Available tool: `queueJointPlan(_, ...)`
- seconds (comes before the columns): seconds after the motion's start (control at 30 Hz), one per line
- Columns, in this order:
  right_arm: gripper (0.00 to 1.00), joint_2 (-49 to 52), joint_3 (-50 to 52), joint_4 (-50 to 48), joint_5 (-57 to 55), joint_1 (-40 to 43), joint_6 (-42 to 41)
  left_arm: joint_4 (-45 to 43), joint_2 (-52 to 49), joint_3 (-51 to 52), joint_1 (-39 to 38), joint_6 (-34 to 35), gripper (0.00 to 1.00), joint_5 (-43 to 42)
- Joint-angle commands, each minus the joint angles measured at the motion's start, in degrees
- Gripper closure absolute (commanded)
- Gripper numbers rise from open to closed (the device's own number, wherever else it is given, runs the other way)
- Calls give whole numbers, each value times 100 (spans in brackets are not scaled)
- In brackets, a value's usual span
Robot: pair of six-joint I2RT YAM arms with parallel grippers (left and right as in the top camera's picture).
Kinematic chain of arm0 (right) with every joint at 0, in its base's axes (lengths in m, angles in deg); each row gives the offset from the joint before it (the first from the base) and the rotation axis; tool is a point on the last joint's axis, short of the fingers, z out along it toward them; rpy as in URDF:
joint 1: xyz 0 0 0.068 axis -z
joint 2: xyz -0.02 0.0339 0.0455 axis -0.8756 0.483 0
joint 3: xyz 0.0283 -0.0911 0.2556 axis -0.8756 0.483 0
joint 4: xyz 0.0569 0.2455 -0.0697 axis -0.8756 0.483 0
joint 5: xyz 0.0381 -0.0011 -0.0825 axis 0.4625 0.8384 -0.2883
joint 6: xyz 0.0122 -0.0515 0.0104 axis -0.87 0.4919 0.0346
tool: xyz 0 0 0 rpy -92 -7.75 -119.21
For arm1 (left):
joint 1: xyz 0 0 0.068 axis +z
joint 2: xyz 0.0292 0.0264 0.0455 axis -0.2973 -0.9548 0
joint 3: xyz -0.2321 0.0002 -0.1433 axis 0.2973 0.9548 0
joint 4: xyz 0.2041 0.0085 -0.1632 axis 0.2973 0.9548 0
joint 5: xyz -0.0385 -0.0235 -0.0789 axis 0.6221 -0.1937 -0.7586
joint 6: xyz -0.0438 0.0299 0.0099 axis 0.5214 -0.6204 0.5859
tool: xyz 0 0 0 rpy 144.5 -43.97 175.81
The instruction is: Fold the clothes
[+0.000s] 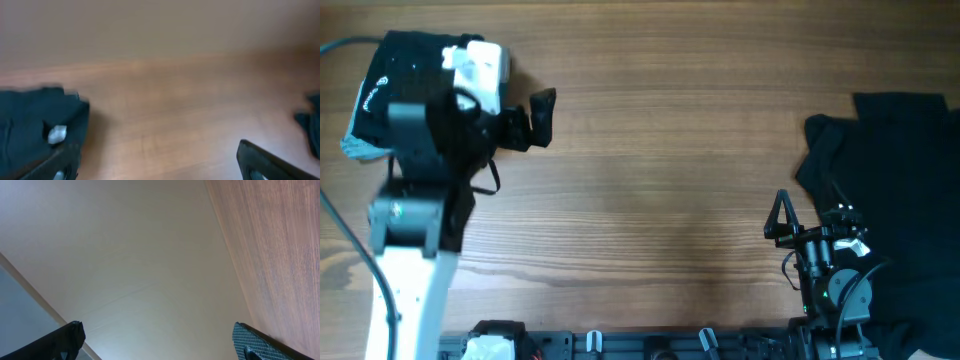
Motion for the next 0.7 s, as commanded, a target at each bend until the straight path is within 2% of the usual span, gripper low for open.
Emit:
queueJointPlan(0.0,0,-4,4,-2,26,28,-125,-638,1102,1445,282,743,0,94)
queueJointPlan(0.1,0,-4,4,-2,26,28,-127,-1058,2208,2457,476,758,0,52)
queueJointPlan(0.2,0,-4,4,-2,26,28,-127,-1054,3716,3272,688,693,0,55)
queueJointPlan(0.37,0,-4,4,-2,26,28,-127,-1069,5259,4183,732,697,0,52)
queueJointPlan(0.5,0,-4,4,-2,26,28,-127,-1401,6190,4878,732,699,0,48)
queueJointPlan(0.67,0,-4,4,-2,26,28,-129,-2175,6177,5735,726,763,0,-61)
